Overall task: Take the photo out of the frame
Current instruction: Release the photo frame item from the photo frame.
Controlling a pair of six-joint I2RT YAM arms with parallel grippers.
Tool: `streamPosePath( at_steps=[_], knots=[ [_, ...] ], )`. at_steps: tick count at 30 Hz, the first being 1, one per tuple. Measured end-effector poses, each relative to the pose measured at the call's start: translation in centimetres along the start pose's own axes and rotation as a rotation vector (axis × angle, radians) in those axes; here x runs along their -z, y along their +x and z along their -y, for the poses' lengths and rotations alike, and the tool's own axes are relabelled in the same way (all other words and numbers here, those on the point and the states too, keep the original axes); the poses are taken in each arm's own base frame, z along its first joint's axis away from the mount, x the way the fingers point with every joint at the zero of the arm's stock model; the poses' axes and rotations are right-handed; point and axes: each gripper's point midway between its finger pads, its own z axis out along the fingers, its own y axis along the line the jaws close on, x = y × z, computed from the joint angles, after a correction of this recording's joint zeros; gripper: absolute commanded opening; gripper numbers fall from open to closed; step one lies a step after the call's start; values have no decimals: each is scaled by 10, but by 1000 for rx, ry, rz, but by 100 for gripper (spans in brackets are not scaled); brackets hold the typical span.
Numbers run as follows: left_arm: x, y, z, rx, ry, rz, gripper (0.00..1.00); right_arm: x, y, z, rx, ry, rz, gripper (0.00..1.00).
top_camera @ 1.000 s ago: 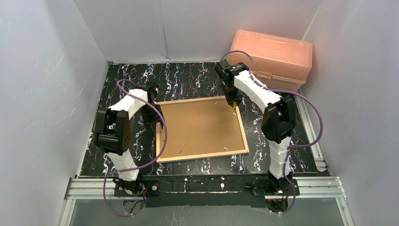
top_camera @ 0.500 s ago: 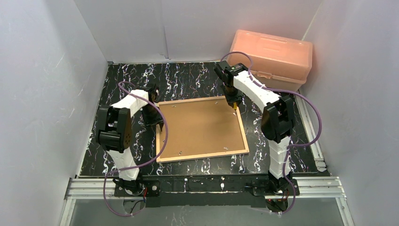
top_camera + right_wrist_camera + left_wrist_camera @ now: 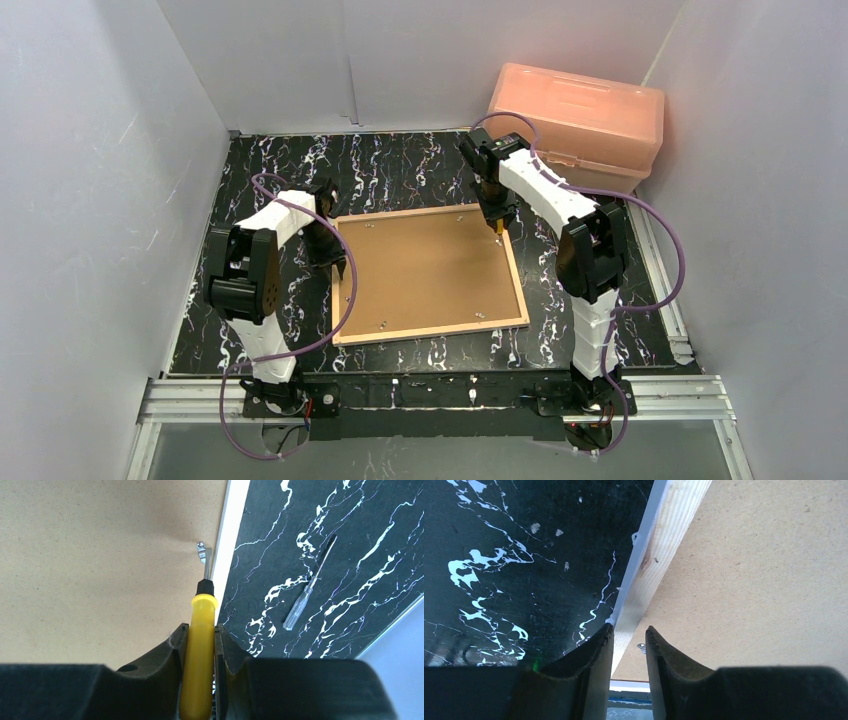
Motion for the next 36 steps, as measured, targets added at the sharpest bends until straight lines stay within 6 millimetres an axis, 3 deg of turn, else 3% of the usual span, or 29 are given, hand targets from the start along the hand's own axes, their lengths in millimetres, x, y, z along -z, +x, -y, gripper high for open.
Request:
streamPosePath(
  at_steps=[15, 28, 36],
  knots=[
    [-6, 5, -1, 0, 0, -30, 25, 1, 3, 4, -7, 2, -15, 1],
    [-6, 5, 0, 0, 3, -31, 39, 2, 6, 8, -9, 27, -27, 1],
    [-6, 5, 0, 0, 4, -31, 35, 2, 8, 7, -8, 24, -35, 1]
  ],
)
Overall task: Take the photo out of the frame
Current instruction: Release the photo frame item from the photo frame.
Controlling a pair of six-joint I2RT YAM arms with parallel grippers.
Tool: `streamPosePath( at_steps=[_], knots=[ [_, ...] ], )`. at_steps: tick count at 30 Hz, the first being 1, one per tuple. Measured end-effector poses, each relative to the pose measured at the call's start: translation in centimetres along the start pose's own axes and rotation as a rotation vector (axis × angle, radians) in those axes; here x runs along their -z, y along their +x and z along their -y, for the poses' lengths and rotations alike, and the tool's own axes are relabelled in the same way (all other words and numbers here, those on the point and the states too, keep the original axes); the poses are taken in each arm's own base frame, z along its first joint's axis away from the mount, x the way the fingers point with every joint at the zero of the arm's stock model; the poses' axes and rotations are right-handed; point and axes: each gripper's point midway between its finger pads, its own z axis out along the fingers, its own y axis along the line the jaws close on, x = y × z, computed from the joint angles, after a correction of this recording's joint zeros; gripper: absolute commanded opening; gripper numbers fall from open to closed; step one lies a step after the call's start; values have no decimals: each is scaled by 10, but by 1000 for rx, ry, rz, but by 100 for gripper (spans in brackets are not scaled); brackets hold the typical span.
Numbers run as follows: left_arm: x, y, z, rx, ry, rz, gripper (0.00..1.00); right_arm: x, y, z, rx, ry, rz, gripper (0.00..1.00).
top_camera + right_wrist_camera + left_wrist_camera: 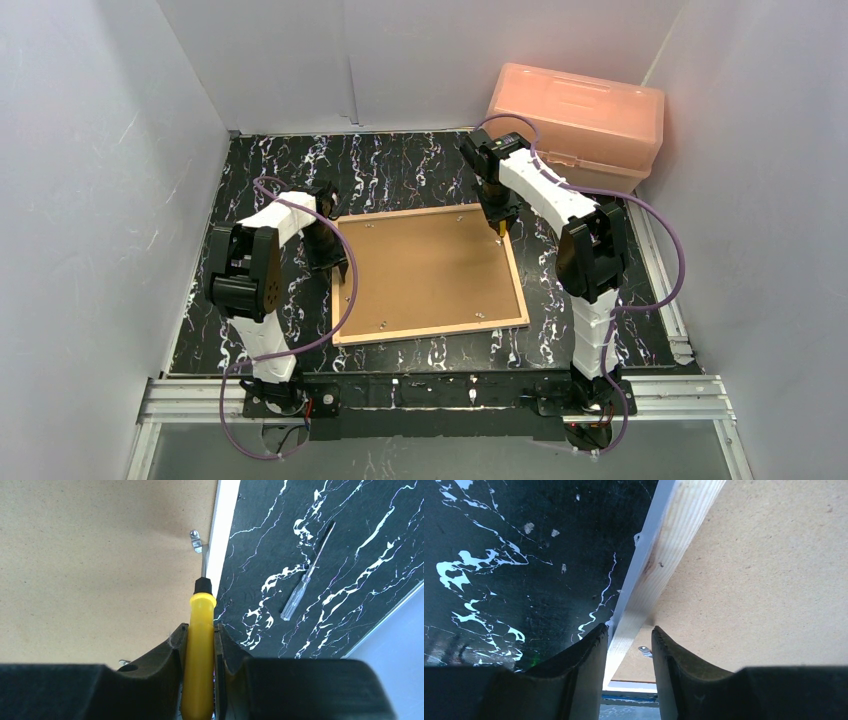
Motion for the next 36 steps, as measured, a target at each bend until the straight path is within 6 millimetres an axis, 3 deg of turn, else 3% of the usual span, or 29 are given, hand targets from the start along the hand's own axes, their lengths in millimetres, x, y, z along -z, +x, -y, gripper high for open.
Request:
streamPosePath(
  at_steps=[36],
  knots=[
    [1, 2, 3, -3, 22, -13, 27, 0, 1, -9, 9, -77, -13, 1]
  ],
)
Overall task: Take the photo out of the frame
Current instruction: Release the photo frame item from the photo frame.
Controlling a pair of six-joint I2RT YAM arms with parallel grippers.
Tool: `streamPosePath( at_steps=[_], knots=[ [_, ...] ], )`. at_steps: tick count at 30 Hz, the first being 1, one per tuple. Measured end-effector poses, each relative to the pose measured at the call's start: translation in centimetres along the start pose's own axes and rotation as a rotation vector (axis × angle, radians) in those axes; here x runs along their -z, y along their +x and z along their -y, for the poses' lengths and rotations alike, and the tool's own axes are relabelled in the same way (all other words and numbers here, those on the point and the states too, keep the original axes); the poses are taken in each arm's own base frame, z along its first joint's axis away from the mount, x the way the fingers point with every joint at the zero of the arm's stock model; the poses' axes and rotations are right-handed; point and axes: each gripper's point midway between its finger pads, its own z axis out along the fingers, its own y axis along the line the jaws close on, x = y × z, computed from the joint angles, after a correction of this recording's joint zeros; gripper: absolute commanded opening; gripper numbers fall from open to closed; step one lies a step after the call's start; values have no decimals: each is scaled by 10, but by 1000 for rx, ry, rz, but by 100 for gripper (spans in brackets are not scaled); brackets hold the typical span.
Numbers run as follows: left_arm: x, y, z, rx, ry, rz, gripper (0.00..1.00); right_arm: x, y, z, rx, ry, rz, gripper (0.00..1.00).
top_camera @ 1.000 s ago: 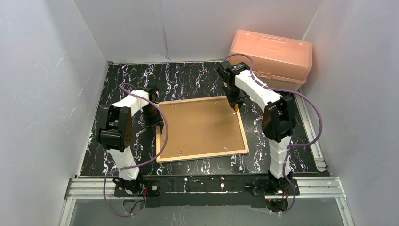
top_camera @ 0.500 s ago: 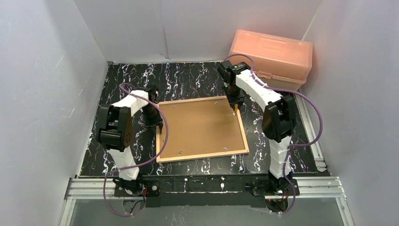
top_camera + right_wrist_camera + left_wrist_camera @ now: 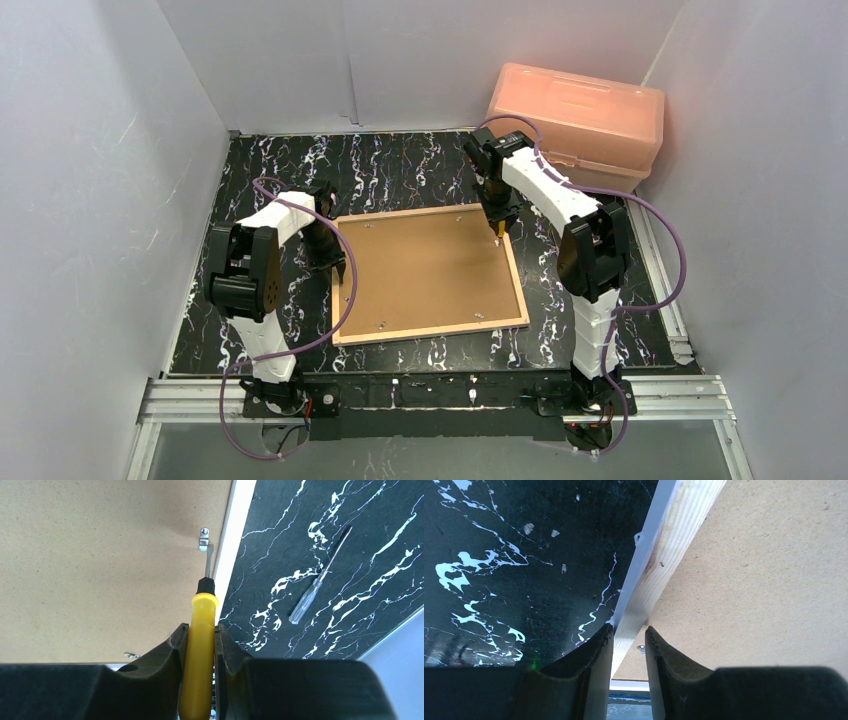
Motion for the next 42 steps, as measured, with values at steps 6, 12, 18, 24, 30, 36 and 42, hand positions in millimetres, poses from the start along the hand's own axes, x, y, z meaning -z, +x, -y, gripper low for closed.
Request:
streamPosePath(
  at_steps=[6, 12, 18, 24, 30, 36, 42],
  knots=[
    [0, 0, 0, 0, 0, 0, 27, 1, -1, -3, 7, -28, 3, 1],
    [0, 0, 0, 0, -1, -1, 27, 3, -3, -11, 5, -70, 16, 1],
    [0, 0, 0, 0, -2, -2, 26, 6, -12, -11, -30, -72, 100, 1],
    [0, 0, 0, 0, -2, -2, 29, 32, -20, 20, -190, -98, 266, 1],
    [2, -1, 0, -8, 0, 0, 32, 35, -13, 71, -417, -137, 381, 1],
    [4, -3, 1, -14, 4, 8, 31, 1, 6, 77, -531, -206, 337, 4],
    [6, -3, 1, -26, 3, 6, 31, -15, 13, 65, -550, -261, 337, 21]
  ],
)
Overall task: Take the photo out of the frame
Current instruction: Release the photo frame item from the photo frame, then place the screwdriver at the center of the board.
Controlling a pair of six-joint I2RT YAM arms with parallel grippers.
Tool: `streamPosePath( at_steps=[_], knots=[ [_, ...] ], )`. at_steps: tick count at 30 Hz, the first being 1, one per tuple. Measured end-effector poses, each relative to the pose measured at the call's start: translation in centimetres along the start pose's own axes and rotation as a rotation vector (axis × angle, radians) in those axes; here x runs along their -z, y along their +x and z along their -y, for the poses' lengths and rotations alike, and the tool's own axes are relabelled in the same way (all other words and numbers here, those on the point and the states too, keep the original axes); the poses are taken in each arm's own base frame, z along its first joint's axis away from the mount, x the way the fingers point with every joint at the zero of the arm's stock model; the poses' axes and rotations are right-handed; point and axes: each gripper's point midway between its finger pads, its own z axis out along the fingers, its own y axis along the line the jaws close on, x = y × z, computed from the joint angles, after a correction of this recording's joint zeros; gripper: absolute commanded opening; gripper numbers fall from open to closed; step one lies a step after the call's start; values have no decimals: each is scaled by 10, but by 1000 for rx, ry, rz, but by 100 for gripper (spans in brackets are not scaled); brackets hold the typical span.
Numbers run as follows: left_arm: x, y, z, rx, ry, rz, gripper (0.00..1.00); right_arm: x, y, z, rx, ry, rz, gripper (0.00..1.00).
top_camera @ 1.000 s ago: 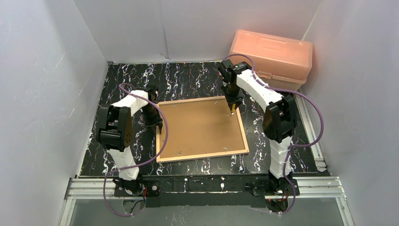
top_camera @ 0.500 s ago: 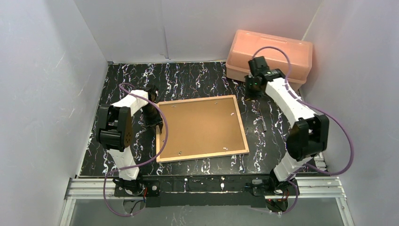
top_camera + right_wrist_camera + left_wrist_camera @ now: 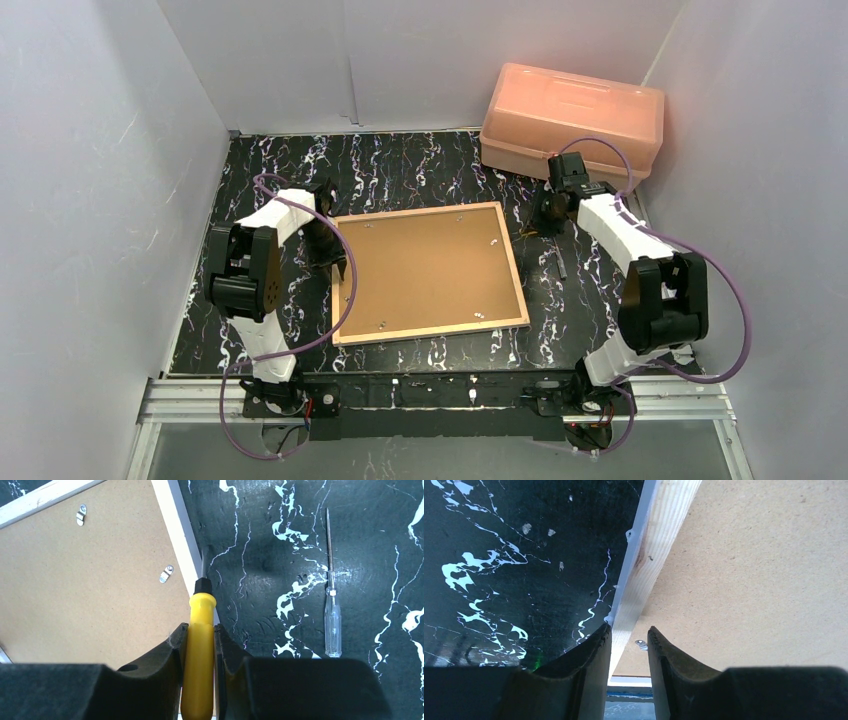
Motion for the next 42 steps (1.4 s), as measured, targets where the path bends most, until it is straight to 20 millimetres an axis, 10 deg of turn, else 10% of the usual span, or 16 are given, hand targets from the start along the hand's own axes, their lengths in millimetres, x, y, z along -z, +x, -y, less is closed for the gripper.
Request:
streamPosePath(
  at_steps=[13, 33, 42],
  knots=[
    [3, 0, 1, -8, 5, -3, 30, -2, 18, 15, -8, 22, 29, 74],
    [-1, 2, -10, -28, -43, 5, 39, -1, 27, -3, 50, -56, -1, 62],
    [-9, 1, -7, -51, -13, 15, 40, 3, 38, -58, 313, -94, 7, 63]
  ],
)
